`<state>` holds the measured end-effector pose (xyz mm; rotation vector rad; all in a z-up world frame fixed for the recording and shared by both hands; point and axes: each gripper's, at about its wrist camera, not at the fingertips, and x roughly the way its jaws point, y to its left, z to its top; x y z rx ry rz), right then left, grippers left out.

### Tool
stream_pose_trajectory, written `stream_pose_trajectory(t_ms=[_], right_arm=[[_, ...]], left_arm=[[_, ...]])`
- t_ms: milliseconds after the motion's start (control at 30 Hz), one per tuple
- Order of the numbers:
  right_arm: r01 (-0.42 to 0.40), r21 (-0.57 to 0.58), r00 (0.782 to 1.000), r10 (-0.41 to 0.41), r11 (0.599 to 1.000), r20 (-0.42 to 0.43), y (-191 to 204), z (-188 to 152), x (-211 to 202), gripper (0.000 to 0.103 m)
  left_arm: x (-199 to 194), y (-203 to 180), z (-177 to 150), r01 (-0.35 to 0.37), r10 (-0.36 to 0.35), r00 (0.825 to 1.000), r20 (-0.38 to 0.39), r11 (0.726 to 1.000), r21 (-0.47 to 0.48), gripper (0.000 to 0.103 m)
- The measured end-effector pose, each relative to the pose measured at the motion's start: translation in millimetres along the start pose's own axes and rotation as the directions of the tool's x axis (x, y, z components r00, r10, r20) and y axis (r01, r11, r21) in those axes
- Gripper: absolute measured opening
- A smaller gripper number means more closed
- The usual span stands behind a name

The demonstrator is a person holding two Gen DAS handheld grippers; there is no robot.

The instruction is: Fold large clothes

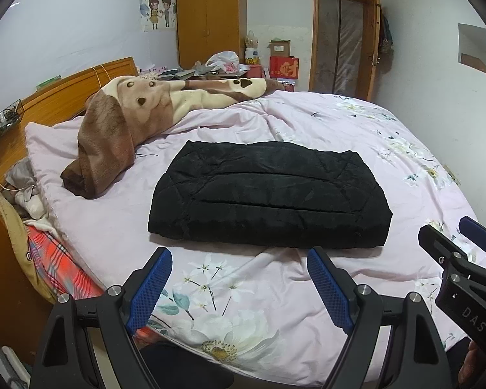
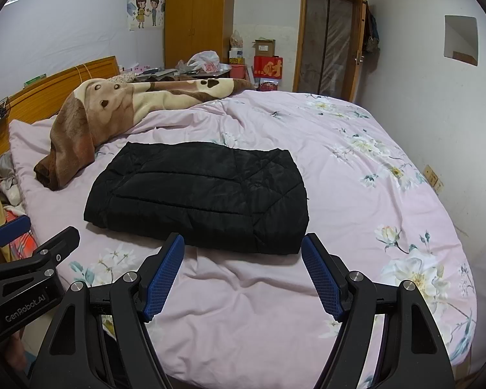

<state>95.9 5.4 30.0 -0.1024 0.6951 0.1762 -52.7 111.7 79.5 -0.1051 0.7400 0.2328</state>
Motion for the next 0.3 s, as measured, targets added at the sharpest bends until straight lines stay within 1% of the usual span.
stream_pose_trajectory(t_ms=[300], right_arm=[[-0.003,-0.003,1.0,0.003,1.0,-0.002,-3.6,-1.5,1.2,0.075]], left_arm=[[0.1,0.9,-1.2,0.0,0.0,1.0,-0.004,1.0,-0.006,0.085]])
